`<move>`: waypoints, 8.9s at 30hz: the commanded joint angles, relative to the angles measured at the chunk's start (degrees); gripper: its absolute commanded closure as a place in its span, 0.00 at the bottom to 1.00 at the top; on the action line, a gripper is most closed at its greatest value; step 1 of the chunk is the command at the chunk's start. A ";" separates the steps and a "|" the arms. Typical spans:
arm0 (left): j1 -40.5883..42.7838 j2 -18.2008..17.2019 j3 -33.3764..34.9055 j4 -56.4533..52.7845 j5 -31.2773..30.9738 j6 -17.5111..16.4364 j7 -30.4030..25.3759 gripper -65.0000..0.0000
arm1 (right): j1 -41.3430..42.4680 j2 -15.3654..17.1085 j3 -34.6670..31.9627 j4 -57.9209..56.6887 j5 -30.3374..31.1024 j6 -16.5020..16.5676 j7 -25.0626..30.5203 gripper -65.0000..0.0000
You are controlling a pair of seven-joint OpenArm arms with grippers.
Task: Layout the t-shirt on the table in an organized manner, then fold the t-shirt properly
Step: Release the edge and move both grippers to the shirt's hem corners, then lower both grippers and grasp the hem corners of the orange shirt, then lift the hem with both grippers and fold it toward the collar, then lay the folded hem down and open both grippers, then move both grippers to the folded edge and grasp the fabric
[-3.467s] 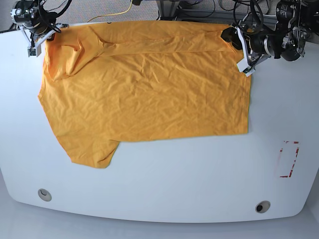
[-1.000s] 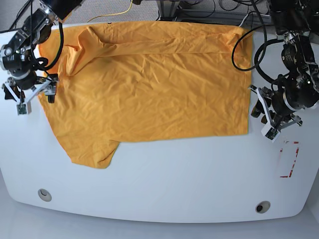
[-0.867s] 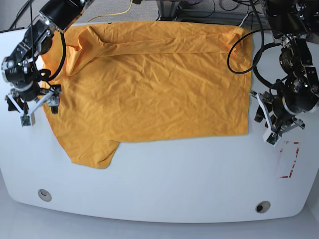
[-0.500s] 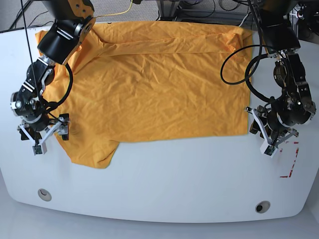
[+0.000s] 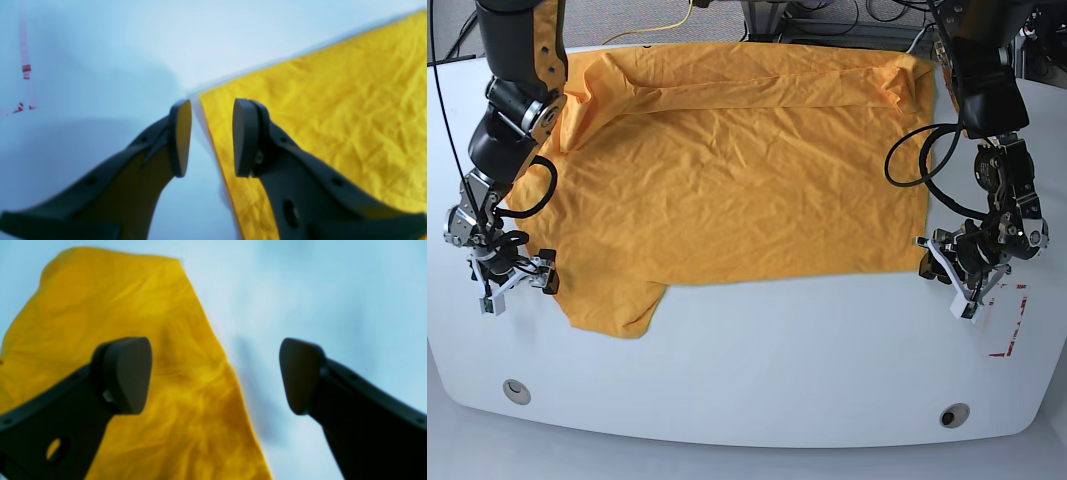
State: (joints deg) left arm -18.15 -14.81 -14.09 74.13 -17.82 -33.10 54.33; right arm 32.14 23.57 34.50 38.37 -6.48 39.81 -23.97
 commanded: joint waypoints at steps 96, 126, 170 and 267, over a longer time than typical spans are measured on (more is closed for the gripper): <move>-5.28 5.53 2.26 -18.17 -0.94 7.56 -6.19 0.86 | -3.53 -2.34 -0.08 -2.63 0.90 0.19 6.52 1.00; -2.38 5.36 2.17 1.96 -1.03 7.30 0.58 0.99 | -6.60 -2.69 -0.08 20.93 1.16 0.19 -8.61 1.00; 20.31 -0.44 2.53 30.18 -0.77 -6.90 21.50 0.98 | -37.99 -12.63 0.44 66.64 0.90 0.19 -27.07 0.98; 28.66 5.62 -1.08 38.88 17.43 -6.90 19.83 0.89 | -39.66 -21.42 -1.84 71.30 16.28 0.19 -35.24 0.87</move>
State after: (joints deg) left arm 10.55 -8.71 -15.94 112.99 -2.22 -39.94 76.05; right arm -7.68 2.13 32.71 110.21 8.75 40.07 -60.40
